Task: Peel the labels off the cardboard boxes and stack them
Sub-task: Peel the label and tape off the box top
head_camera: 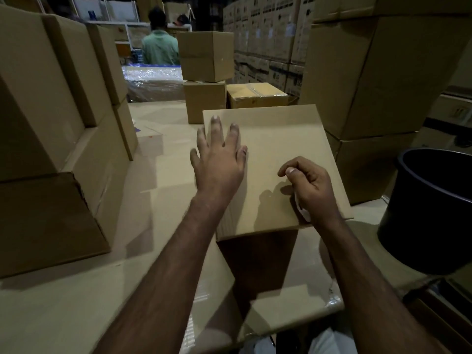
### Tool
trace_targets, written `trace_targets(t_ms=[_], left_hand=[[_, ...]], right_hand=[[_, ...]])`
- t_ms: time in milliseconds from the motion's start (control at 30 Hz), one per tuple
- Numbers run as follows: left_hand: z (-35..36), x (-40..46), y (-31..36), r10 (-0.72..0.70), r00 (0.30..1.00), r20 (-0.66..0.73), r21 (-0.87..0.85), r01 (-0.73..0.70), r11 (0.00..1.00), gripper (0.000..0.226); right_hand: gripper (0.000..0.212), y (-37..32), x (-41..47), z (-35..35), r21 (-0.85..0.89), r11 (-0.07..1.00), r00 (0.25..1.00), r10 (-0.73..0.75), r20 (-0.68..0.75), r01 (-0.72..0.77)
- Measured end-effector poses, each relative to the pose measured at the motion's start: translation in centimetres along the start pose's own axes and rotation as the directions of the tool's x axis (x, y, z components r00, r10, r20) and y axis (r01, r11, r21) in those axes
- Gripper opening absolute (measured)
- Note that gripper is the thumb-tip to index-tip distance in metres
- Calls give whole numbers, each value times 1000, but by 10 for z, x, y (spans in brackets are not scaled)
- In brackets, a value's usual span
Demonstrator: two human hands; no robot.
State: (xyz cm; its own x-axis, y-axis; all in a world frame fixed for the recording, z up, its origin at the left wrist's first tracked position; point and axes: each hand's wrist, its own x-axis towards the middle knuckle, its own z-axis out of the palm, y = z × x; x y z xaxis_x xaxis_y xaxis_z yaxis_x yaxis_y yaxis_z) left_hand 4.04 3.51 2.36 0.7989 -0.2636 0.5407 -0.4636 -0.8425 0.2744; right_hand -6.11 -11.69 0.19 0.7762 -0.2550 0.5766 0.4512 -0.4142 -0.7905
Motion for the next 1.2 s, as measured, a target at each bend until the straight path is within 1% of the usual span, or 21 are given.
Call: trace_targets(t_ms=[67, 167, 300, 400, 433, 467, 533, 567, 633, 700, 733, 800, 833, 867, 933, 967, 1000, 1067, 1100, 1133, 1200], left_hand=[[4, -11, 5, -38, 999, 11, 0, 38, 999, 57], [4, -12, 6, -62, 998, 14, -43, 63, 997, 59], [1, -9, 2, -21, 998, 58, -22, 23, 999, 72], [1, -9, 0, -18, 997, 76, -19, 19, 1000, 75], [1, -8, 0, -17, 997, 79, -23, 19, 1000, 74], [1, -7, -1, -13, 996, 83, -27, 15, 1000, 74], [2, -5, -3, -3, 996, 86, -26, 5, 1000, 73], [2, -4, -3, 0, 996, 88, -24, 2, 1000, 73], [2, -1, -3, 0, 996, 93, -22, 2, 1000, 72], [3, 0, -4, -1, 995, 96, -20, 3, 1000, 72], [3, 0, -4, -1, 995, 98, -21, 3, 1000, 72], [4, 0, -4, 1, 995, 100, -24, 1, 1000, 72], [4, 0, -4, 2, 995, 98, -23, 1, 1000, 72], [4, 0, -4, 4, 995, 96, -23, -2, 1000, 71], [4, 0, -5, 7, 996, 90, -25, -4, 1000, 71], [5, 0, -6, 8, 996, 88, -27, -5, 1000, 71], [5, 0, -7, 12, 996, 89, -28, -9, 1000, 72], [5, -1, -7, 17, 996, 87, -29, -15, 999, 72], [5, -1, -7, 17, 996, 89, -24, -15, 1000, 72], [5, -1, -7, 15, 996, 90, -19, -13, 1000, 72], [5, -1, -7, 16, 996, 89, -18, -14, 1000, 72]], right_hand=[[19, 1, 0, 0, -19, 1000, 1000, -13, -6, 12], [19, 2, 0, 2, -49, 998, 1000, -28, 6, 29], [18, 1, 6, 1, -73, 997, 999, -36, -2, 36], [23, -1, 4, 2, -145, 988, 998, -55, 11, 56], [25, -1, 1, 2, -194, 979, 998, -57, 15, 59], [28, 0, -4, 1, -273, 959, 997, -72, 15, 73], [34, 0, -15, 3, -472, 874, 993, -110, 30, 111], [39, -3, -22, 8, -545, 831, 994, -99, 50, 111], [51, -14, -34, 18, -642, 757, 990, -39, 137, 119], [58, -17, -40, 20, -703, 694, 978, 0, 210, 151], [58, -17, -39, 16, -722, 679, 982, 7, 186, 132], [58, -18, -32, 8, -732, 681, 998, 33, 61, 22], [57, -21, -30, 9, -740, 672, 998, 54, 36, -9], [56, -25, -30, 16, -761, 648, 996, 58, 74, 18], [52, -28, -38, 33, -796, 577, 974, 1, 225, 183], [50, -29, -40, 36, -796, 565, 964, -1, 265, 220], [48, -31, -38, 31, -800, 569, 968, 30, 250, 189], [44, -28, -27, 16, -784, 619, 988, 77, 133, 57], [43, -28, -25, 13, -776, 630, 992, 82, 94, 21], [44, -29, -26, 16, -789, 613, 990, 86, 116, 39], [51, -35, -38, 32, -803, 561, 960, 51, 275, 200]])
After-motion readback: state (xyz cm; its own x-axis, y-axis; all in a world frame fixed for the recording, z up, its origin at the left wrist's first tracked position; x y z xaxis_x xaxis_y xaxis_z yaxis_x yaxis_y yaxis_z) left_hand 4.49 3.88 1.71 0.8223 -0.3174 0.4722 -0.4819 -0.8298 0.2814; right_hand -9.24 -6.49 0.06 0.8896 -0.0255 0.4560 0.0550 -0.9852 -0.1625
